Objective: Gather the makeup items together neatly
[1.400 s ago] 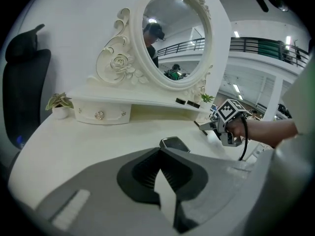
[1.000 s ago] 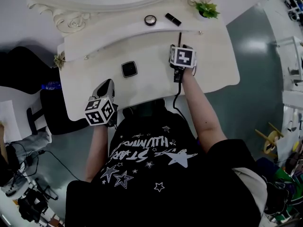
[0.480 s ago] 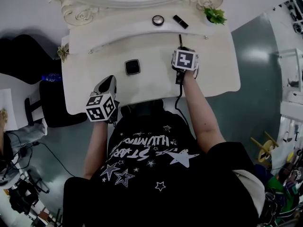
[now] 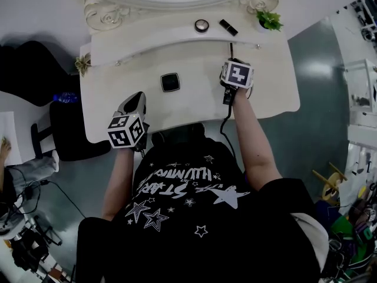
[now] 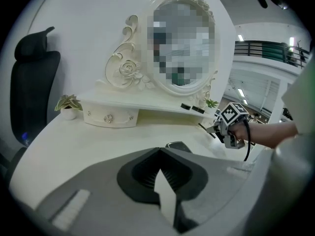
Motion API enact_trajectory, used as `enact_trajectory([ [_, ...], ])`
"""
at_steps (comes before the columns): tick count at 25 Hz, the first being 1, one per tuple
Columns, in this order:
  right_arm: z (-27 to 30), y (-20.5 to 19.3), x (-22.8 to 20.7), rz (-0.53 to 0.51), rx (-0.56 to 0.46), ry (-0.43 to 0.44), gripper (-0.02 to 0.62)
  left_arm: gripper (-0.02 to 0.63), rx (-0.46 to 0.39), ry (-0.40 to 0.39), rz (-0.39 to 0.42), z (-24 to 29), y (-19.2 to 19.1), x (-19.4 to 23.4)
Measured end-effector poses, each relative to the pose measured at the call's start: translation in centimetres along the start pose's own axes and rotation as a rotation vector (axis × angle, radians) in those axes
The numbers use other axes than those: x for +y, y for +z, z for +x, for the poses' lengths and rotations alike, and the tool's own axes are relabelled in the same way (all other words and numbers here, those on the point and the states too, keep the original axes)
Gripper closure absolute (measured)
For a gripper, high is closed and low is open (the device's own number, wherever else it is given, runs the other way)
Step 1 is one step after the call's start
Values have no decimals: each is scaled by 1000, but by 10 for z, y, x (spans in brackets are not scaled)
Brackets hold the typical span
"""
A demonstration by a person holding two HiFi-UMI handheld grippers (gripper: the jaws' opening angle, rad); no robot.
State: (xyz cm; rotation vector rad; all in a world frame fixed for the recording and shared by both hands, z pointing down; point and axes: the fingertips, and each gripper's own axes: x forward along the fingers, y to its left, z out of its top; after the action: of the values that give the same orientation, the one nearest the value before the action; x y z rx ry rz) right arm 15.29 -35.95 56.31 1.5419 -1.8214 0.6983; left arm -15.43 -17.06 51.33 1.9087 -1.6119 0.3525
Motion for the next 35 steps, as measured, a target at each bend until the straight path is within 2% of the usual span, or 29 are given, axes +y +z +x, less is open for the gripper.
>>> enact_trajectory([
  [13,-43,-14,70,-3,-34,60,528,604,-5,-93,44,-7,9,18],
  [27,-58,-58,146,-55,9,132,528,604,14,-148,51,-23,1,42],
  [35,-56,-77,164,-79,50,138,526,604,33,-167,55,-32,-9,49],
])
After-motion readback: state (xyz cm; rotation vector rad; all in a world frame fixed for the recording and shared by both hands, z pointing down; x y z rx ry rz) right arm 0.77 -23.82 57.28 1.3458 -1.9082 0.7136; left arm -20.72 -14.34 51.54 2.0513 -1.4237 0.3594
